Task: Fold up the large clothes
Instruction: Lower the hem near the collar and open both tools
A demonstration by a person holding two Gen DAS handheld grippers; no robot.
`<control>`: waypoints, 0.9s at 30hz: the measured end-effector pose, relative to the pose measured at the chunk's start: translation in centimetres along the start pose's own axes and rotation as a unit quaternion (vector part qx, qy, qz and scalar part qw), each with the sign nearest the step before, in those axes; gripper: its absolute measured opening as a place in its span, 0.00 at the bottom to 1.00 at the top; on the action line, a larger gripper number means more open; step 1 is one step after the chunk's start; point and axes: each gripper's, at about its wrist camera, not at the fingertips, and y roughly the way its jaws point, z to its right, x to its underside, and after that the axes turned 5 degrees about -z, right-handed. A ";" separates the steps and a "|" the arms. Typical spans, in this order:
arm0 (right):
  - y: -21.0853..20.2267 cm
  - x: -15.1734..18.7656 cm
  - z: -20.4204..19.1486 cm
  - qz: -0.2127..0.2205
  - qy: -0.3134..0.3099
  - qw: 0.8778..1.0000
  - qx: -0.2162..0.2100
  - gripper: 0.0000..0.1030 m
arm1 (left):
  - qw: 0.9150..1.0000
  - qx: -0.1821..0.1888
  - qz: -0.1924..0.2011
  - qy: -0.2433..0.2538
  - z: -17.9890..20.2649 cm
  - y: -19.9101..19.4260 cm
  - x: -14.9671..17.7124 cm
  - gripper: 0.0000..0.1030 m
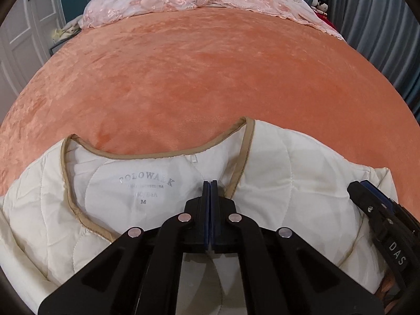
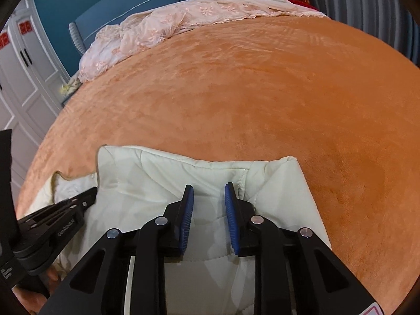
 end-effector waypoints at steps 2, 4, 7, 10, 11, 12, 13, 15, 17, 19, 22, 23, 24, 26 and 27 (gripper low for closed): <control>0.2 0.1 -0.1 0.002 -0.005 1.000 0.006 0.21 | 1.000 0.000 0.004 -0.001 0.0 -0.1 0.3 0.00; 0.2 0.1 -0.3 0.004 -0.009 1.000 0.013 0.21 | 1.000 -0.002 0.013 -0.001 0.1 -0.2 0.3 0.00; 0.0 -0.3 -0.1 -0.001 -0.006 1.000 0.009 0.21 | 0.999 -0.016 0.024 -0.017 -0.6 -1.6 0.6 0.05; -2.1 -1.0 -0.2 0.009 0.005 0.999 0.039 0.21 | 0.998 -0.029 0.041 -0.037 -3.4 -4.5 1.4 0.31; -3.6 -1.2 -0.6 0.029 -0.002 0.998 0.054 0.23 | 0.998 -0.040 0.046 -0.035 -4.3 -5.3 1.6 0.40; -5.4 -1.4 -1.4 0.052 -0.013 0.997 0.059 0.29 | 0.996 -0.061 0.051 -0.028 -5.7 -6.4 1.9 0.40; -7.0 -1.7 -2.5 0.067 -0.024 0.996 0.049 0.29 | 0.996 -0.073 0.053 -0.021 -6.8 -7.0 2.0 0.40; -8.5 -1.9 -4.9 0.060 -0.044 0.997 0.017 0.29 | 0.993 -0.103 0.046 -0.016 -9.4 -7.9 2.4 0.40; -8.5 -1.8 -7.9 0.035 -0.073 0.997 0.002 0.28 | 0.992 -0.114 0.037 -0.024 -11.5 -8.1 2.7 0.40; -8.1 -1.1 -11.6 0.016 -0.116 0.993 0.019 0.28 | 0.992 -0.120 0.020 -0.034 -13.0 -7.8 3.0 0.39; -8.2 -0.1 -16.2 0.004 -0.186 0.981 0.047 0.28 | 0.993 -0.109 0.009 -0.035 -13.1 -7.1 3.3 0.39; -8.2 0.4 -17.4 -0.004 -0.202 0.979 0.034 0.28 | 0.994 -0.104 0.007 -0.032 -12.9 -6.8 3.5 0.39; -7.5 0.7 -18.4 -0.024 -0.217 0.976 0.022 0.28 | 0.994 -0.101 0.003 -0.029 -12.6 -6.4 3.6 0.39; -5.3 1.8 -19.7 -0.062 -0.238 0.969 0.006 0.24 | 0.994 -0.103 0.002 -0.025 -12.0 -5.7 3.8 0.39; -4.3 2.1 -19.7 -0.071 -0.235 0.969 0.009 0.21 | 0.994 -0.104 0.001 -0.027 -11.8 -5.3 3.9 0.39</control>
